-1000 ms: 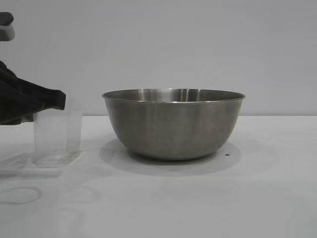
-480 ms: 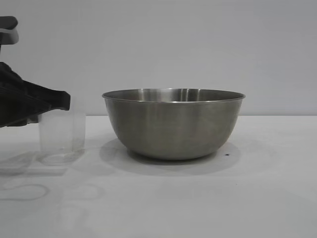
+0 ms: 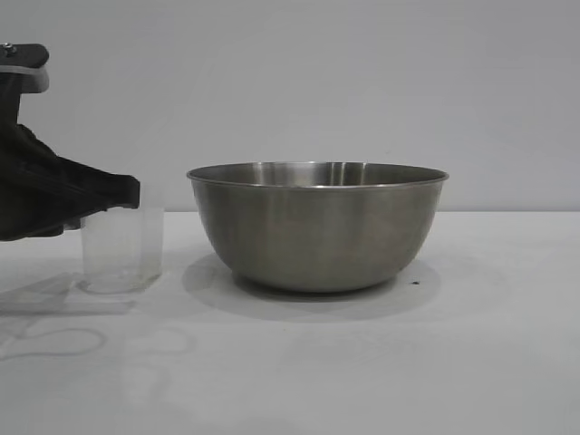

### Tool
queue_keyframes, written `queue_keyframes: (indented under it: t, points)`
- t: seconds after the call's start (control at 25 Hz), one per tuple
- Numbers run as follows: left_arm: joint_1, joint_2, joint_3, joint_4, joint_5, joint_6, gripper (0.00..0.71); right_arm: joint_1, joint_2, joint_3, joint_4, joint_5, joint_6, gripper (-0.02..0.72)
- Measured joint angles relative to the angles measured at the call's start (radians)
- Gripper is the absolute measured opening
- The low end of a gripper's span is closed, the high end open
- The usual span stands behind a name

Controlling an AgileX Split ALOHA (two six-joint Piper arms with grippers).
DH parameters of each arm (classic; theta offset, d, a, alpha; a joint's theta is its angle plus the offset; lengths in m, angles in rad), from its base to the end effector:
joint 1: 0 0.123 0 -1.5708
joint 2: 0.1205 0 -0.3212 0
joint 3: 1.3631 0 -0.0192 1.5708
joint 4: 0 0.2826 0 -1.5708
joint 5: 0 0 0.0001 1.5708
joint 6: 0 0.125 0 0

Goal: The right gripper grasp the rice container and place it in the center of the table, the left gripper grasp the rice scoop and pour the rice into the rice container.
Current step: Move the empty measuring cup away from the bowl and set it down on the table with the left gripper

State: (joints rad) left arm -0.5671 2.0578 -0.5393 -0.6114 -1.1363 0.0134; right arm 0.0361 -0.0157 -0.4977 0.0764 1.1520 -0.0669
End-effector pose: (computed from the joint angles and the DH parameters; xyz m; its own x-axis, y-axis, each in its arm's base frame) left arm 0.3225 -0.1282 0.0703 -0.3118 -0.0748 -0.9472 -0.0354 0.9971 -0.0671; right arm 0.0088 0.0090 0.2669 -0.5189 -0.0545 -0.8531 -0.1140 0.9935 0.0059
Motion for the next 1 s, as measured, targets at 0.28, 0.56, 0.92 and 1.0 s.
queue_keyframes:
  t: [0.28, 0.56, 0.92, 1.0]
  points:
    - [0.055, 0.004, -0.021, 0.041, 0.0, 0.014, 0.0, 0.0, 0.0, 0.0, 0.0, 0.0, 0.0, 0.379]
    - [0.086, 0.028, -0.043, 0.102, 0.0, 0.014, 0.0, 0.0, 0.0, 0.0, 0.0, 0.0, 0.0, 0.379]
    - [0.086, 0.037, -0.043, 0.106, 0.0, 0.014, 0.0, 0.0, 0.0, 0.0, 0.0, 0.0, 0.0, 0.379]
    - [0.086, 0.04, -0.043, 0.106, 0.0, 0.014, 0.0, 0.0, 0.0, 0.0, 0.0, 0.0, 0.0, 0.379]
